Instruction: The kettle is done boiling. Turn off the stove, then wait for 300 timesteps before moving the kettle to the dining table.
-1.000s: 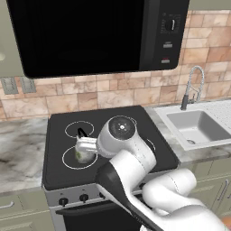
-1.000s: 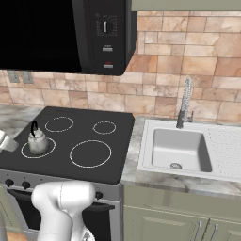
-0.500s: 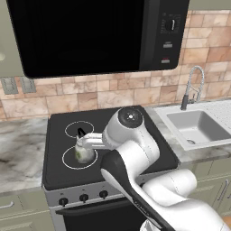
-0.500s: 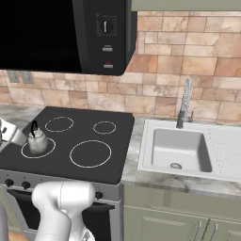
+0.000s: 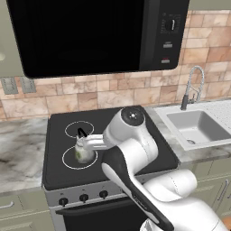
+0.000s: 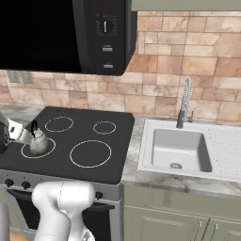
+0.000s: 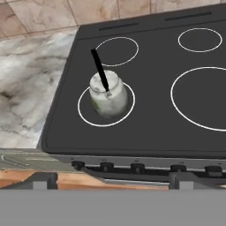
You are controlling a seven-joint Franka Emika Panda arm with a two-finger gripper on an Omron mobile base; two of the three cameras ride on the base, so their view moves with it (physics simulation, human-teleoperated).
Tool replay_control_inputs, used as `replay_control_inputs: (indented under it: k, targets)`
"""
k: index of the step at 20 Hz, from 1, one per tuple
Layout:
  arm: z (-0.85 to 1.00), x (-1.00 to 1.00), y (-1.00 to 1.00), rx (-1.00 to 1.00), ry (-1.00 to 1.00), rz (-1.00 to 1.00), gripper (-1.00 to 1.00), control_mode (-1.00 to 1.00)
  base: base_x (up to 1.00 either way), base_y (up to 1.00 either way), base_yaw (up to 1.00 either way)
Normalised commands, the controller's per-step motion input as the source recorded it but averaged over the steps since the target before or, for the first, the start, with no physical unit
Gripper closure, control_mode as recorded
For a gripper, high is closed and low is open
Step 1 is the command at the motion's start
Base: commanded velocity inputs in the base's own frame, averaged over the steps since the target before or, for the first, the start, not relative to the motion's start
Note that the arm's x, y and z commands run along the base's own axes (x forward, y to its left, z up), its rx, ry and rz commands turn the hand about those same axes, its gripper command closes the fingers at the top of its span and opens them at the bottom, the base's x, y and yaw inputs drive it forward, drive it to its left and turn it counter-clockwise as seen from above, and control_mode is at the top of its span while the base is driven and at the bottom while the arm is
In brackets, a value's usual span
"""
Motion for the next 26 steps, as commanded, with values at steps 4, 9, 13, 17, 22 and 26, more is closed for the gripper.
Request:
replay_control_inputs:
  k: [4, 9, 13, 17, 22, 26]
  targets:
    - [-0.18, 0.12, 0.0, 0.0, 0.0, 0.1, -1.0, -1.0, 0.0, 0.0, 0.0]
    - [-0.01, 0.01, 0.0, -0.01, 0.0, 0.02, -1.0, -1.0, 0.0, 0.0, 0.0]
    - [0.0, 0.03, 0.0, 0.0, 0.0, 0.0, -1.0, -1.0, 0.0, 0.0, 0.0]
    - [0.0, 0.03, 0.0, 0.0, 0.0, 0.0, -1.0, -1.0, 0.0, 0.0, 0.0]
    - [0.0, 0.04, 0.0, 0.0, 0.0, 0.0, -1.0, -1.0, 0.0, 0.0, 0.0]
    - [0.0, 0.02, 0.0, 0.0, 0.0, 0.0, -1.0, -1.0, 0.0, 0.0, 0.0]
